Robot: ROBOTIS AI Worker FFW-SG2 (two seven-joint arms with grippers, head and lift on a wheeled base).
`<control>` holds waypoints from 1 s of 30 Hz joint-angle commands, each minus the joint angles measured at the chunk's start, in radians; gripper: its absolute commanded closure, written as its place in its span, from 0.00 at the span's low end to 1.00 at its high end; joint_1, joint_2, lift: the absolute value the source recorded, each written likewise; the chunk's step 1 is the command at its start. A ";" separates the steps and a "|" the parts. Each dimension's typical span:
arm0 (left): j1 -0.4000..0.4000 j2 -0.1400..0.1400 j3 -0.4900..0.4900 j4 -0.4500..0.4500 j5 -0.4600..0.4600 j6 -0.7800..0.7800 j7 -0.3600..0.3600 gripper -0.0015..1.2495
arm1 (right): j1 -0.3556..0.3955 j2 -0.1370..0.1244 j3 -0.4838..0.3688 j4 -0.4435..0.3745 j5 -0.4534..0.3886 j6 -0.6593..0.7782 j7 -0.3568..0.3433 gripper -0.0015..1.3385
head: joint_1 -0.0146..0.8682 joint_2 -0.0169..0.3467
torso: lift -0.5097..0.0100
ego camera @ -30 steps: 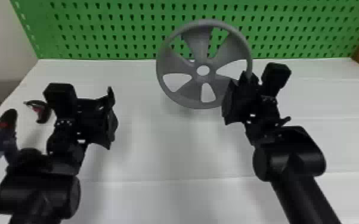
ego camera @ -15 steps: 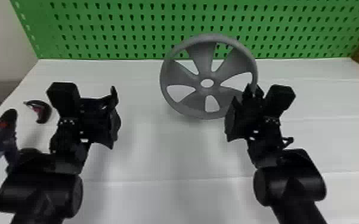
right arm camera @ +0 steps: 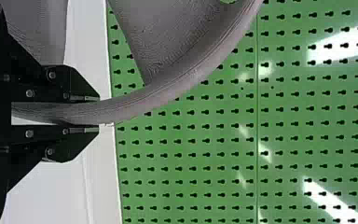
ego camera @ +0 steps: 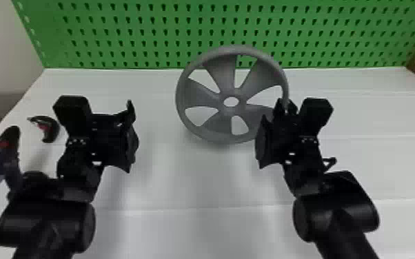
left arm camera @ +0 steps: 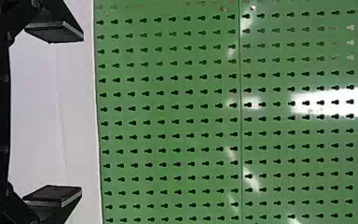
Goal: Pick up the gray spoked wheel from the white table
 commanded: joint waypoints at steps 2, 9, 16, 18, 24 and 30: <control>0.003 0.000 0.006 0.000 0.003 -0.001 0.005 0.10 | 0.001 0.008 0.003 -0.002 0.027 -0.001 0.000 0.77 | 0.88 0.08 | 0.81; 0.005 0.000 0.018 -0.008 0.001 -0.001 0.009 0.10 | 0.003 0.011 -0.002 -0.004 0.031 -0.004 0.000 0.77 | 0.88 0.08 | 0.81; 0.005 0.000 0.018 -0.008 0.001 -0.001 0.011 0.10 | 0.003 0.011 0.001 -0.007 0.031 -0.004 0.000 0.77 | 0.88 0.08 | 0.81; 0.005 0.000 0.018 -0.008 0.001 -0.001 0.011 0.10 | 0.003 0.011 0.004 -0.007 0.031 -0.004 0.000 0.77 | 0.88 0.08 | 0.81; 0.005 0.000 0.019 -0.008 0.001 -0.001 0.012 0.10 | -0.003 0.004 0.020 -0.007 0.048 0.005 0.011 0.77 | 0.88 0.08 | 0.81; 0.005 0.000 0.018 -0.008 0.003 -0.001 0.012 0.10 | -0.013 0.002 0.018 -0.008 0.042 0.039 0.061 0.77 | 0.88 0.08 | 0.81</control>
